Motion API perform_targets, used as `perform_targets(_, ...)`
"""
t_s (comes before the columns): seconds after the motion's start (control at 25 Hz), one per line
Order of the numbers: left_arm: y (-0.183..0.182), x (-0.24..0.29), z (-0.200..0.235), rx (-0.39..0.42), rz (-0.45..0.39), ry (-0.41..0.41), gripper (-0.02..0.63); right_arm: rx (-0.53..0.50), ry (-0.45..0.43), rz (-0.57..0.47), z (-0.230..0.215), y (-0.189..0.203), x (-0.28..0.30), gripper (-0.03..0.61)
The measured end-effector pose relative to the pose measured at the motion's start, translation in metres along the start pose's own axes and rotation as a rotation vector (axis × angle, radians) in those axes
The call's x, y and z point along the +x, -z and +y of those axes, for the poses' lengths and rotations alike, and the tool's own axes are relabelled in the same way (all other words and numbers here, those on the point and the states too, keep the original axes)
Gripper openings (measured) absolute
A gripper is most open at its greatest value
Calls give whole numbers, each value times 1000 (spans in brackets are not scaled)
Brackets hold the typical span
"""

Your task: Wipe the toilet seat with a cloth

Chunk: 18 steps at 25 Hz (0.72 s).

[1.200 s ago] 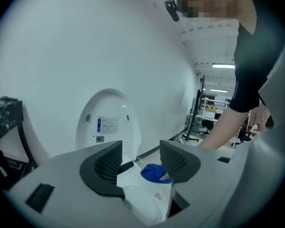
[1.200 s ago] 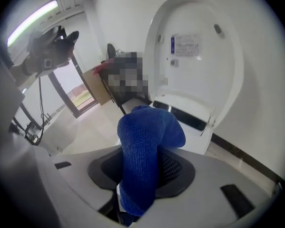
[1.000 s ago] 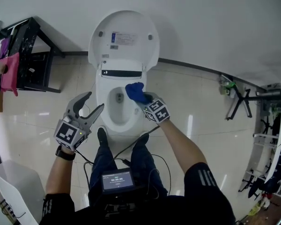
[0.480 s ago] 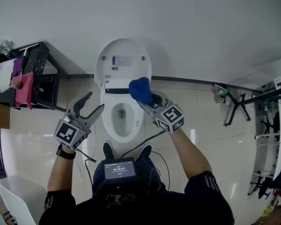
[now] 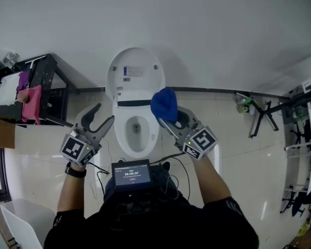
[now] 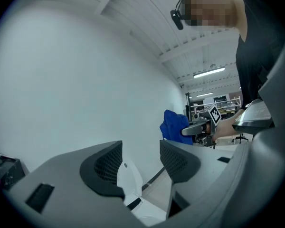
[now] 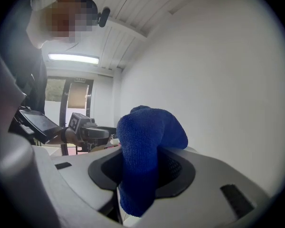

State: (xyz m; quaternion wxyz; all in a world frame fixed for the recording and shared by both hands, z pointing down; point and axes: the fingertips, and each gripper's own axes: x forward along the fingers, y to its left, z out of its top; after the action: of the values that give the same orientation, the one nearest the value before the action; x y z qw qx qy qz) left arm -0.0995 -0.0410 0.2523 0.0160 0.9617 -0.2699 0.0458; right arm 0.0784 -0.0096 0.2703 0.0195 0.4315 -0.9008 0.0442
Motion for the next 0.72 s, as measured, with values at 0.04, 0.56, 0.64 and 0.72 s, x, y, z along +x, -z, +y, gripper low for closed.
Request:
perform_targets(0.04, 1, 0, -1, -4, -1, 0, 242, 7, 5, -4, 1, -1, -2, 166)
perform_targets(0.56, 4, -7, 8, -52, -12, -47, 242, 50, 29, 6, -3, -1, -4, 164)
perform_targets(0.64, 2, -7, 8, -50, -20, -52, 242, 48, 27, 9, -3, -2, -5, 164)
perform_targets(0.72, 0, -8, 8, -50, -26, -59, 242, 37, 19, 17, -2, -3, -5, 164)
